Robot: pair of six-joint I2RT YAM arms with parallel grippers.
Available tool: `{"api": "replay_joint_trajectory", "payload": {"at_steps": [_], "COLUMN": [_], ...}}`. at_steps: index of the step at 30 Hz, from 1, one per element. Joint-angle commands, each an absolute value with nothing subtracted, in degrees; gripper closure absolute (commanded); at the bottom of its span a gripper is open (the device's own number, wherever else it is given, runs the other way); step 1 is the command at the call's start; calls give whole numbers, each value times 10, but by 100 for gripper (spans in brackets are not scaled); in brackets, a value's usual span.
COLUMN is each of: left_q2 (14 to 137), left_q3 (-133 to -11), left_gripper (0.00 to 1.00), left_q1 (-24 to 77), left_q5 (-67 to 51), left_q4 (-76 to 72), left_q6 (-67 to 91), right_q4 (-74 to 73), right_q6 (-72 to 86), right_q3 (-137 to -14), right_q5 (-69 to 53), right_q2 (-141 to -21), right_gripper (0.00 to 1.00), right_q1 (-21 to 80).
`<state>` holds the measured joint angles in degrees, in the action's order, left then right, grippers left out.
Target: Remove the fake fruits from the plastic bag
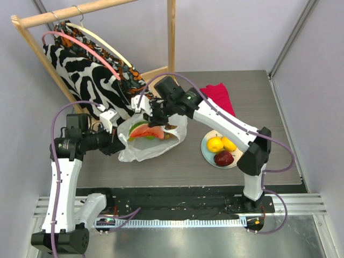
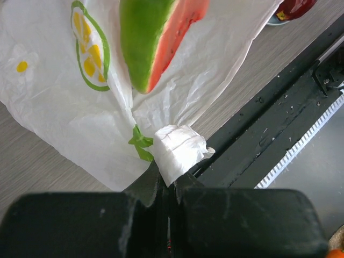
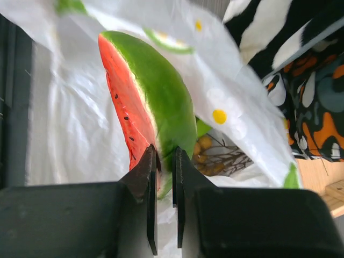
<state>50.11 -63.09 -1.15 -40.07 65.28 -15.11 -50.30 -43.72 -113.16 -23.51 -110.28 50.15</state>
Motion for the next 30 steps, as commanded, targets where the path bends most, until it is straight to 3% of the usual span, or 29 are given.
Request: {"api": "replay_joint_trajectory", "payload": {"at_steps": [1, 9, 16, 21, 30], "left_q2": [507, 513, 519, 524, 536], "left_q3": [-646, -646, -644, -645, -655], "left_gripper": [100, 100, 100, 100, 100], "left_q1": [-15, -15, -16, -15, -16], "left_q5": [-417, -396, -401, -410, -415], "left_q4": [628, 607, 592, 581, 583], "left_q6": [-136, -116, -111, -101, -101], "right_q4": [-440, -438, -532, -566, -533], "right_q6": [-302, -192, -135, -112, -159], "right_q3": [-1141, -1134, -1013, -849, -701], "right_q5": [-302, -231, -177, -176, -156], "right_q2": [-1047, -951, -861, -821, -856], "right_gripper": [99, 99, 99, 99, 99], "right_q1": [493, 422, 131, -104, -152]}}
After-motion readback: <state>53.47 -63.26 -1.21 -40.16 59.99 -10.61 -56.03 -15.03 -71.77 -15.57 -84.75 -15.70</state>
